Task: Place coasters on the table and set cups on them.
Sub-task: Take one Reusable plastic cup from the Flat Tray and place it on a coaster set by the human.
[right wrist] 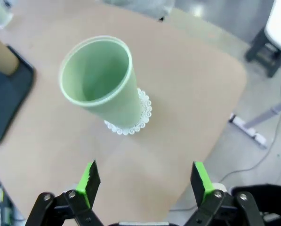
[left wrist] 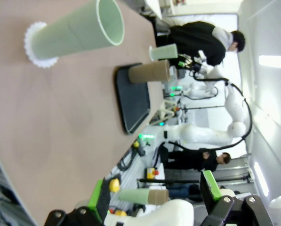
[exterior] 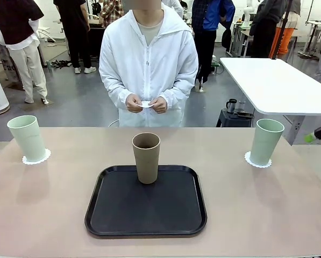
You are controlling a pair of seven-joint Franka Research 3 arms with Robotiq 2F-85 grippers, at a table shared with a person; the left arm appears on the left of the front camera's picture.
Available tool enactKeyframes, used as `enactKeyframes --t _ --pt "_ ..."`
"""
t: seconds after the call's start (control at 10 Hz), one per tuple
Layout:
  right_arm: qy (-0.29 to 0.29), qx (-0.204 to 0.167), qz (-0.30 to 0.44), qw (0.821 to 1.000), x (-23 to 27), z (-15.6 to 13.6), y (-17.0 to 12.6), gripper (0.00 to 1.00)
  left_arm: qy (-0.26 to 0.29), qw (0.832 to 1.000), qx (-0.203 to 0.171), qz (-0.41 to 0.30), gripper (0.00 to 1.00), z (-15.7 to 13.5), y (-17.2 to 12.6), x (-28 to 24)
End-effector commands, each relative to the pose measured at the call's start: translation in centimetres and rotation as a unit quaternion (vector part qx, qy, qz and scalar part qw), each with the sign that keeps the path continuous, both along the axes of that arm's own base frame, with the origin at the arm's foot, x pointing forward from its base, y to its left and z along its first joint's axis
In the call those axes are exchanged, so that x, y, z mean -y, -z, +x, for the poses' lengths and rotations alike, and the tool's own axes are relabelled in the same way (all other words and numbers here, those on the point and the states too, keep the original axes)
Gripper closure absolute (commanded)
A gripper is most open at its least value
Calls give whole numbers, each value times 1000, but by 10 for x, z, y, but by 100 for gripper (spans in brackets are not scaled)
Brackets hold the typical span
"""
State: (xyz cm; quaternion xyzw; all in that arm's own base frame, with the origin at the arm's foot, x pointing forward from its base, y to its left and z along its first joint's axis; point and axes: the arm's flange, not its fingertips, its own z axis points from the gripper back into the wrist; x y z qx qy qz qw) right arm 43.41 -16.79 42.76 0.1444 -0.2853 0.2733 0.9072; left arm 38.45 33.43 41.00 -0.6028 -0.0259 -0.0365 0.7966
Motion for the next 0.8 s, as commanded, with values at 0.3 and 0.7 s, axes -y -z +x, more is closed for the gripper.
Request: enactKeyframes --t 0.3,0.7 --pt "61 -27 -78 995 -63 -24 -74 0 -1 1000 -2 2 0 -1 -2 0" --pt "97 -52 -144 983 -87 -25 -119 0 -1 1000 -2 2 0 -1 -2 0"
